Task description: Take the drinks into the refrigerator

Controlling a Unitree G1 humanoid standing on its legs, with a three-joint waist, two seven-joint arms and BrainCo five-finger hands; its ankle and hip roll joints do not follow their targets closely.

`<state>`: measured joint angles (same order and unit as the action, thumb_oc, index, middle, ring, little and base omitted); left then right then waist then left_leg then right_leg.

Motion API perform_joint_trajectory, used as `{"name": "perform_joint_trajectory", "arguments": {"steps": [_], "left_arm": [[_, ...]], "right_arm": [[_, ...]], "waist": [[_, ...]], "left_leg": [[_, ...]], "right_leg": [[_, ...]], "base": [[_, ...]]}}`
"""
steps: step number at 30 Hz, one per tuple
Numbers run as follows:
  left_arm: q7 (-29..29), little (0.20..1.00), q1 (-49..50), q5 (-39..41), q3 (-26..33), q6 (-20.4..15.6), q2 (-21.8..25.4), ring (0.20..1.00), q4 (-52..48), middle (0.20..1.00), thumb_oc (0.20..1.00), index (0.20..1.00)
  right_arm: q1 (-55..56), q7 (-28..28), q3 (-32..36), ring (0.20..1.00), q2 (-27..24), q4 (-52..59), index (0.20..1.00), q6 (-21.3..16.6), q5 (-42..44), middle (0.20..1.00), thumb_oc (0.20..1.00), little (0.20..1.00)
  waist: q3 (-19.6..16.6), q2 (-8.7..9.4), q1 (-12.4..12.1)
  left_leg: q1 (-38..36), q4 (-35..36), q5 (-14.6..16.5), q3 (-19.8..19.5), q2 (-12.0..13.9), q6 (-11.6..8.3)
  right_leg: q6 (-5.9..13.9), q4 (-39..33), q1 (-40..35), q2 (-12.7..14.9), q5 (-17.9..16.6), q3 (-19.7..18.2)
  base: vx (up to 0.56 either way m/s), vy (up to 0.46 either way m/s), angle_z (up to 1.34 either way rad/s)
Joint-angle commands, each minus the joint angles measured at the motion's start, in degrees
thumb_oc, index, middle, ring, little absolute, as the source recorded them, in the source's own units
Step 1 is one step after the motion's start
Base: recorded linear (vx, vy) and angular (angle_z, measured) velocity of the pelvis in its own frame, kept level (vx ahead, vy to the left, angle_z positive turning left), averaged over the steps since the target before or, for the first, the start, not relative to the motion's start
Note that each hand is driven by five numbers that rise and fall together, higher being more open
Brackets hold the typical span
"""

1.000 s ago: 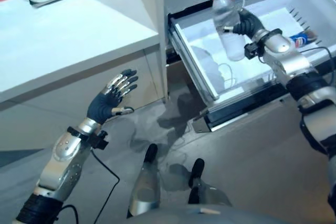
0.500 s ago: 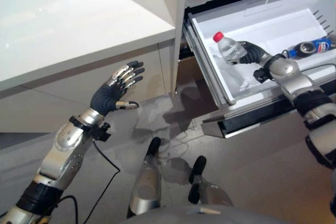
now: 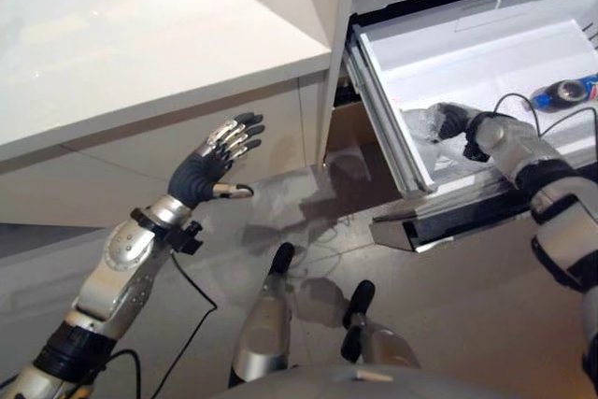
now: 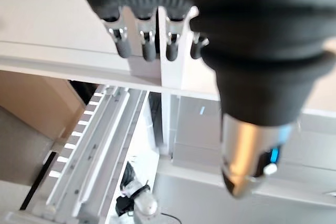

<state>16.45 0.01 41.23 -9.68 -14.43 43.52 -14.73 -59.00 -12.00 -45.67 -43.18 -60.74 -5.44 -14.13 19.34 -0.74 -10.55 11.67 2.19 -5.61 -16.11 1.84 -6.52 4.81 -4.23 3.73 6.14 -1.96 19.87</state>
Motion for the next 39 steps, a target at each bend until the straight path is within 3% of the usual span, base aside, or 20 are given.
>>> {"name": "perform_joint_trajectory", "arguments": {"steps": [1,4,5,6,19,20,21,25,26,27,28,31,32,34,36,39], "left_arm": [[0.0,1.000,0.0,-2.1,2.6,-2.6,-2.3,1.000,-6.3,1.000,1.000,1.000],[-0.1,1.000,0.1,-2.3,3.0,-2.5,-2.7,1.000,-6.3,1.000,1.000,1.000],[-0.1,1.000,0.1,-2.4,3.1,-2.5,-2.7,1.000,-6.3,1.000,1.000,1.000],[-0.1,1.000,0.2,-2.5,3.4,-2.5,-2.7,1.000,-6.3,1.000,1.000,1.000],[0.0,1.000,1.7,-2.6,5.4,-2.2,-3.0,1.000,-6.6,1.000,1.000,1.000],[0.0,1.000,2.1,-2.3,6.2,-2.0,-3.0,1.000,-6.5,1.000,1.000,1.000],[0.0,1.000,2.0,-2.3,6.2,-2.0,-2.9,1.000,-6.5,1.000,1.000,1.000],[0.4,1.000,2.5,-2.7,7.5,-1.6,-2.5,1.000,-6.2,1.000,1.000,1.000],[0.4,1.000,2.8,-2.7,8.3,-1.6,-2.5,1.000,-6.2,1.000,1.000,1.000],[0.7,1.000,3.7,-2.8,9.6,-1.6,-2.9,1.000,-6.2,1.000,1.000,1.000],[0.7,1.000,3.5,-2.8,9.4,-1.6,-2.7,1.000,-6.2,1.000,1.000,1.000],[0.9,1.000,5.2,-3.0,11.4,-1.5,-3.2,1.000,-6.2,1.000,1.000,1.000],[1.3,1.000,5.8,-2.8,12.2,-1.5,-3.4,1.000,-6.4,1.000,1.000,1.000],[1.5,1.000,7.8,-3.0,13.9,-1.3,-3.4,1.000,-6.8,1.000,1.000,1.000],[1.8,1.000,9.5,-3.5,15.5,-1.0,-3.7,1.000,-7.1,1.000,1.000,1.000],[1.9,1.000,10.5,-4.3,16.2,-0.7,-4.2,1.000,-7.6,1.000,1.000,1.000]], "right_arm": [[-0.4,-0.1,-3.8,0.200,0.9,5.5,0.200,-4.0,-1.8,0.200,0.200,0.200],[-0.2,0.0,-3.1,0.200,0.9,5.9,0.200,-3.9,-1.7,0.200,0.200,0.200],[-0.2,0.0,-2.8,0.790,0.8,6.1,0.790,-3.9,-1.5,0.790,0.790,0.790],[-0.3,0.0,-2.5,1.000,0.7,6.2,1.000,-3.8,-1.6,1.000,1.000,1.000],[-2.9,0.5,-1.6,1.000,-1.0,10.8,1.000,-4.0,-0.6,1.000,1.000,1.000],[-3.6,1.4,-0.3,1.000,-5.0,16.9,1.000,-4.5,0.4,1.000,1.000,1.000],[-3.6,1.4,-0.2,1.000,-5.1,17.1,1.000,-4.4,0.4,1.000,1.000,1.000],[-2.6,1.7,4.2,1.000,-15.8,30.1,1.000,-5.4,2.4,1.000,1.000,1.000],[-1.6,2.5,7.0,1.000,-19.7,34.3,1.000,-5.8,2.7,1.000,1.000,1.000],[4.3,4.9,13.8,1.000,-25.7,40.5,1.000,-7.5,2.1,1.000,1.000,1.000],[5.1,4.9,14.7,1.000,-25.8,40.8,1.000,-7.4,2.0,1.000,1.000,1.000],[19.4,7.6,31.1,1.000,-31.6,48.1,1.000,-8.7,2.1,1.000,1.000,1.000],[22.7,8.0,34.3,1.000,-32.2,49.6,1.000,-9.4,1.8,1.000,1.000,1.000],[38.7,7.8,48.7,1.000,-32.8,54.3,1.000,-9.6,0.7,1.000,1.000,1.000],[51.5,7.2,58.8,1.000,-30.8,56.8,1.000,-9.8,-1.7,1.000,1.000,1.000],[61.4,5.1,64.4,1.000,-28.3,56.7,1.000,-9.6,-3.9,1.000,1.000,1.000]], "waist": [[0.9,-0.07,1.3],[0.9,0.17,1.2],[0.9,0.27,1.2],[0.8,0.34,1.3],[0.1,1.45,2.0],[-0.1,1.86,2.4],[-0.1,1.83,2.5],[-0.7,2.67,3.8],[-0.9,2.94,4.4],[-1.3,3.37,5.7],[-1.3,3.49,5.5],[-2.1,3.94,7.5],[-2.4,4.05,8.3],[-2.8,4.62,9.4],[-3.2,4.98,10.2],[-3.3,5.17,10.4]], "left_leg": [[-4.3,2.5,2.0,2.0,-2.5,3.69],[-4.6,2.4,2.4,1.9,-2.5,3.68],[-4.7,2.4,2.5,1.9,-2.4,3.71],[-4.5,2.5,2.2,1.9,-2.5,3.78],[-5.6,2.5,3.0,2.6,-2.2,4.14],[-6.3,2.3,3.5,3.0,-1.9,4.03],[-6.1,2.4,3.2,2.9,-2.0,4.09],[-6.7,2.2,3.7,3.2,-1.9,3.95],[-7.0,2.2,3.8,3.5,-1.8,4.00],[-7.6,2.0,4.6,4.1,-1.6,3.98],[-7.4,2.0,4.3,3.9,-1.7,4.04],[-7.6,1.7,4.9,4.3,-1.7,4.25],[-7.7,1.6,5.1,4.5,-1.7,4.30],[-8.1,1.6,5.6,5.2,-1.7,4.53],[-8.3,1.5,6.0,5.6,-1.8,4.73],[-8.7,1.4,6.4,6.3,-1.7,4.94]], "right_leg": [[-2.46,7.6,3.0,-2.4,7.0,0.3],[-2.60,7.7,2.5,-2.5,7.4,0.5],[-2.61,7.7,2.4,-2.5,7.4,0.5],[-2.56,7.5,2.5,-2.5,7.1,0.6],[-2.60,7.7,1.9,-2.7,7.3,0.0],[-2.61,7.8,1.3,-2.8,7.7,-0.1],[-2.56,7.7,1.4,-2.7,7.4,0.0],[-2.63,7.4,0.5,-2.8,7.6,0.0],[-2.61,7.3,0.3,-2.8,7.6,-0.2],[-2.53,7.2,-0.3,-2.9,7.8,-0.5],[-2.48,7.1,-0.2,-2.9,7.5,-0.4],[-2.36,6.9,-0.5,-3.0,7.5,-0.7],[-2.32,6.8,-0.5,-3.0,7.5,-0.9],[-2.25,6.7,-0.7,-3.1,7.6,-1.4],[-2.14,6.5,-0.6,-3.2,7.5,-2.1],[-2.04,6.4,-0.7,-3.3,7.4,-2.9]], "base": [[0.00,-0.022,0.07],[0.00,-0.014,0.07],[-0.01,-0.001,0.07],[0.00,0.000,0.06],[0.00,0.001,0.00],[0.00,0.000,0.00],[0.00,0.000,0.00],[0.00,0.000,0.00],[0.05,0.012,0.02],[0.03,0.019,0.01],[0.03,0.012,0.03],[0.01,0.009,0.02],[0.01,0.040,-0.04],[0.02,0.042,-0.16],[0.03,0.043,-0.24],[0.01,0.038,-0.38]]}}
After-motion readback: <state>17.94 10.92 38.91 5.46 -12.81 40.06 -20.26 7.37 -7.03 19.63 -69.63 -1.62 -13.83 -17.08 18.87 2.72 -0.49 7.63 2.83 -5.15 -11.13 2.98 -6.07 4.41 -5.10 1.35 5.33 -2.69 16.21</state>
